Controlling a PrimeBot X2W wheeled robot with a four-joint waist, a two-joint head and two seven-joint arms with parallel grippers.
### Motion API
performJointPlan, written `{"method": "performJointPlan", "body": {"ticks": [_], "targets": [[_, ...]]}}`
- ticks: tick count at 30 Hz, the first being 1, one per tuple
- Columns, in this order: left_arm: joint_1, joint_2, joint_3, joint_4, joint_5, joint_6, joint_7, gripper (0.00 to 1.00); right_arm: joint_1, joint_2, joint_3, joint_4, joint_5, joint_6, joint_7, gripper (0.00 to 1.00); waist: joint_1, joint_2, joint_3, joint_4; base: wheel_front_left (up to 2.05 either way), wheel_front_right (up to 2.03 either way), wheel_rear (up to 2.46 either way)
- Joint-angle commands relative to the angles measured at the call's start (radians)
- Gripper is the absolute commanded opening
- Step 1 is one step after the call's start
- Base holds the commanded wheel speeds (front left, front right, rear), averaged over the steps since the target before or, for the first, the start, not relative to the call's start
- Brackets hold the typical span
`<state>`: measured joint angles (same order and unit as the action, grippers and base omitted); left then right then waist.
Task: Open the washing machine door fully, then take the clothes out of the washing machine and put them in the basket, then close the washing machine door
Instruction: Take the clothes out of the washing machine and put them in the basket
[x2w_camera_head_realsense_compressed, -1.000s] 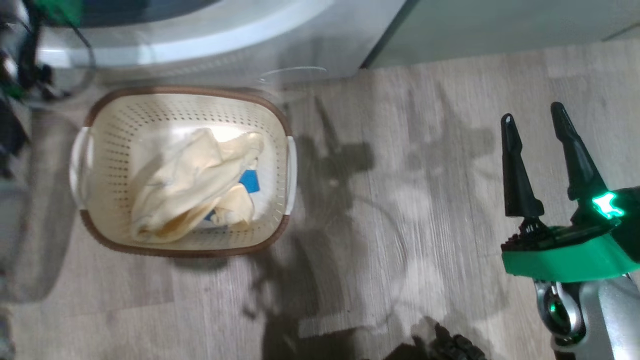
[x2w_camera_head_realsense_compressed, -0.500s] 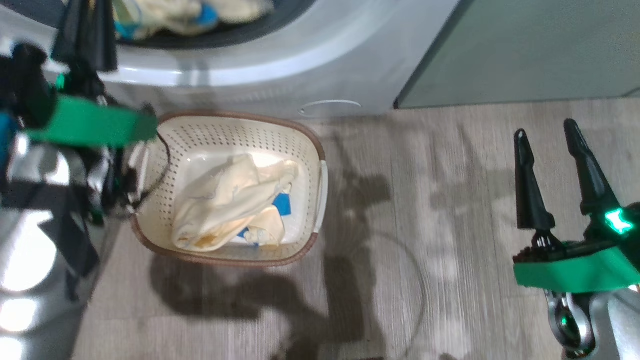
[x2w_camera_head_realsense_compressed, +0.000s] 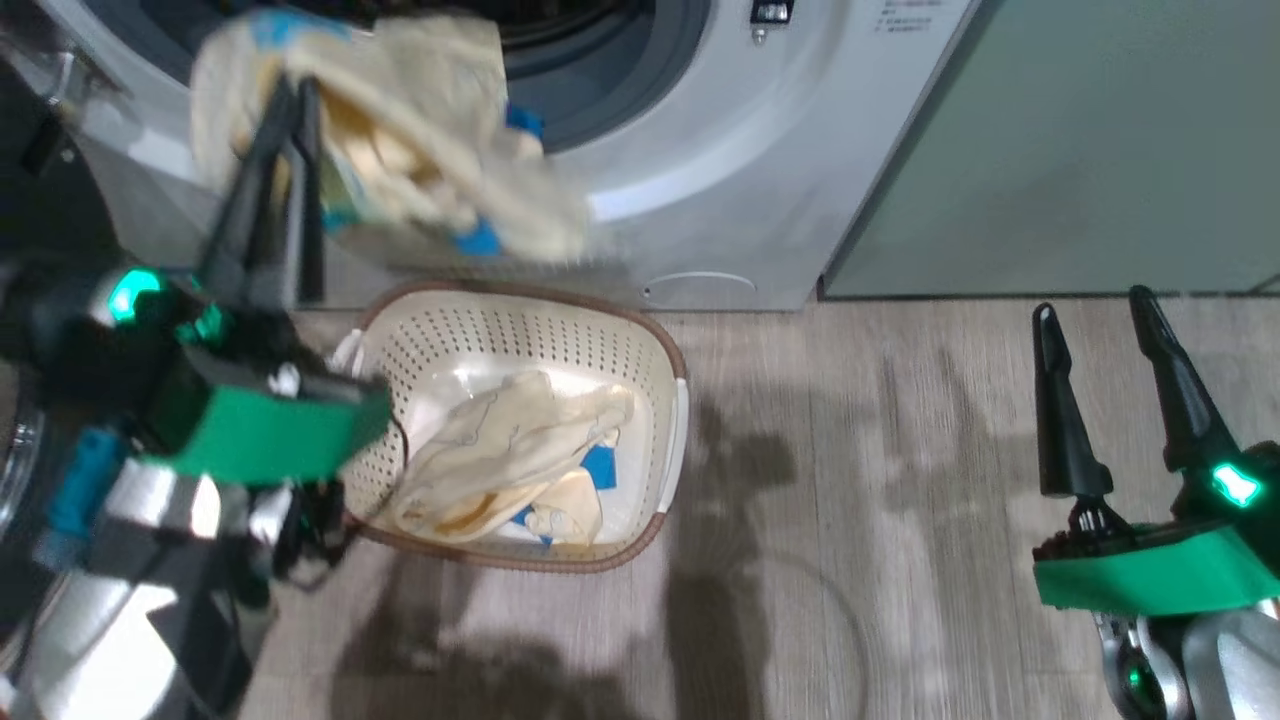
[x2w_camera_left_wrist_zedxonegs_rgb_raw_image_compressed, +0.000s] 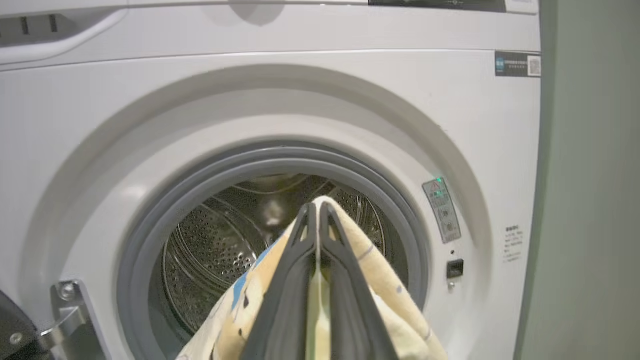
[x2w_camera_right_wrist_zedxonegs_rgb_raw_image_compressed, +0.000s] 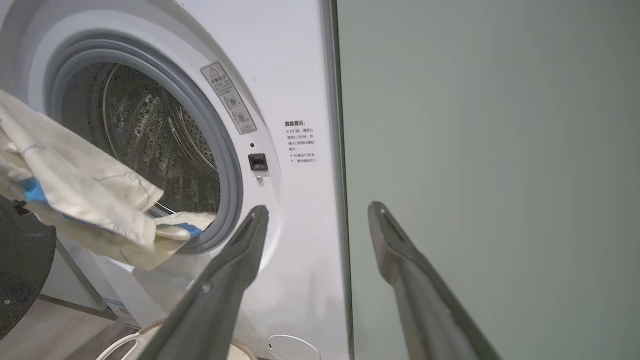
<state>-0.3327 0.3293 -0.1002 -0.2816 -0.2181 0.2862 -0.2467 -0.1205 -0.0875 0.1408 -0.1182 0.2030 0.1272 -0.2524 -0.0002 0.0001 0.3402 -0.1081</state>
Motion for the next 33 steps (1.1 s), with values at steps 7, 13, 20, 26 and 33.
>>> {"method": "performJointPlan", "body": {"ticks": [7,13,20,26,33], "targets": [[0.091,-0.005,0.015,0.008,-0.011,0.006,-0.002,0.00,0.031,-0.012,0.021,-0.031,0.008,0.003,-0.009,1.00,0.0002,-0.0001,-0.028,0.010,0.00,0.00,0.00],[0.150,-0.038,-0.044,0.116,-0.034,-0.022,-0.002,0.00,0.041,-0.014,0.024,-0.030,0.012,0.003,-0.009,1.00,0.0002,-0.0001,-0.034,0.007,0.00,0.00,0.00],[0.133,-0.076,-0.096,0.304,-0.059,-0.069,-0.008,0.00,0.035,-0.014,0.030,-0.037,0.013,0.003,-0.009,1.00,0.0002,-0.0001,-0.011,-0.005,0.00,0.00,0.00],[0.073,-0.098,-0.111,0.496,-0.072,-0.125,-0.013,0.00,0.022,-0.007,0.027,-0.041,0.015,0.003,-0.009,1.00,0.0002,-0.0001,0.030,-0.023,0.00,0.00,0.00],[-0.060,-0.130,-0.124,0.755,-0.067,-0.187,-0.015,0.00,-0.010,0.005,0.026,-0.048,0.017,0.003,-0.009,1.00,0.0002,-0.0001,0.101,-0.049,0.00,0.00,0.00]]}}
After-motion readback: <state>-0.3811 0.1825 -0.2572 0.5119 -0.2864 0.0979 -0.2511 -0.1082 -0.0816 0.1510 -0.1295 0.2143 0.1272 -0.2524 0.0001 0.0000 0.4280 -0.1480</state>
